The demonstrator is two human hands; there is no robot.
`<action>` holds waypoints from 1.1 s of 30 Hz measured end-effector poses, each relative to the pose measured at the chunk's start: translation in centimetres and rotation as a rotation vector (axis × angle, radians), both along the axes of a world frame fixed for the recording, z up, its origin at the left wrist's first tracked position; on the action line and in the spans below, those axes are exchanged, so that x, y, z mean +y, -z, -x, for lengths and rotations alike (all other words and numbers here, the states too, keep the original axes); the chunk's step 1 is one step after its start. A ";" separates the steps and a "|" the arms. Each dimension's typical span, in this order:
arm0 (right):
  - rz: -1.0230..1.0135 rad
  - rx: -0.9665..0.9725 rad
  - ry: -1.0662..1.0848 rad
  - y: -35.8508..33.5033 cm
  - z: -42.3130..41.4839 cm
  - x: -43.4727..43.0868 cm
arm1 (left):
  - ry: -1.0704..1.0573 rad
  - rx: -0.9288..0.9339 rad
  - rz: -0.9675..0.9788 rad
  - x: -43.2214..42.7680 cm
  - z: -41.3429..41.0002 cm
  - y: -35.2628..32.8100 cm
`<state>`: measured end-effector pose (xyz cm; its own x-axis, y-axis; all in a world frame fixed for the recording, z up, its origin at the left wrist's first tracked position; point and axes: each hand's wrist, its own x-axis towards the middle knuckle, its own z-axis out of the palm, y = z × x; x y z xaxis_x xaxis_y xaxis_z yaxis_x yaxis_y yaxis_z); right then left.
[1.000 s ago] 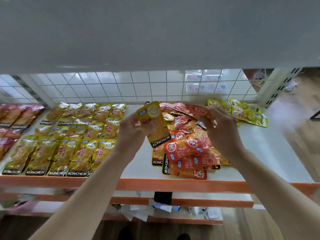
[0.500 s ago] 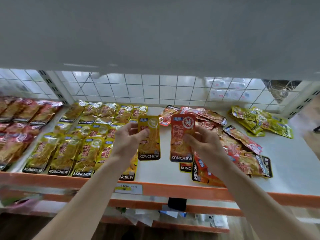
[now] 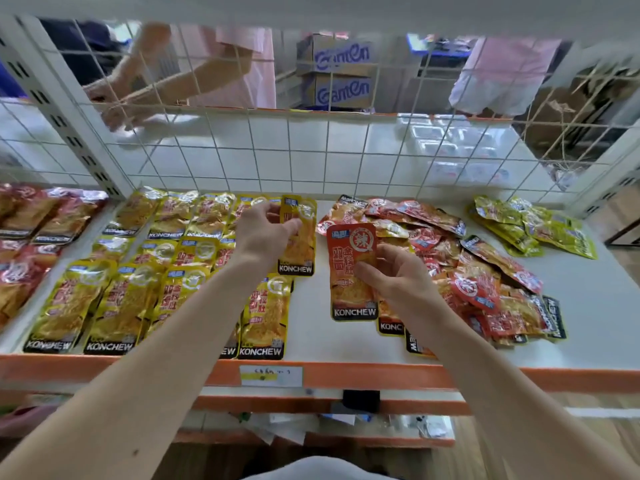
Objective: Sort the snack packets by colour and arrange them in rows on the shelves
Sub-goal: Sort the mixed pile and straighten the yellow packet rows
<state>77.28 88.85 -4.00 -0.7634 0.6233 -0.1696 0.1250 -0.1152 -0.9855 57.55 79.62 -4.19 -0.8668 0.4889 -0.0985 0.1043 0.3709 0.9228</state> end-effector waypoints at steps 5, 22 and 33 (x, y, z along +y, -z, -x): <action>0.034 -0.001 0.039 -0.2 -0.6 0.5 | -0.016 0.120 0.130 2.4 2.1 -0.2; 0.080 0.028 0.113 -0.4 -3.7 0.7 | 0.105 0.241 0.322 7.0 1.4 -0.1; 0.079 0.029 0.118 -0.7 -3.9 0.8 | 0.084 0.289 0.346 6.8 1.6 -0.6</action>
<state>81.18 89.66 -3.29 -0.6907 0.6947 -0.2008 0.0775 -0.2050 -0.9757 55.96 86.39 -3.55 -0.8413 0.5399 -0.0286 0.3824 0.6316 0.6744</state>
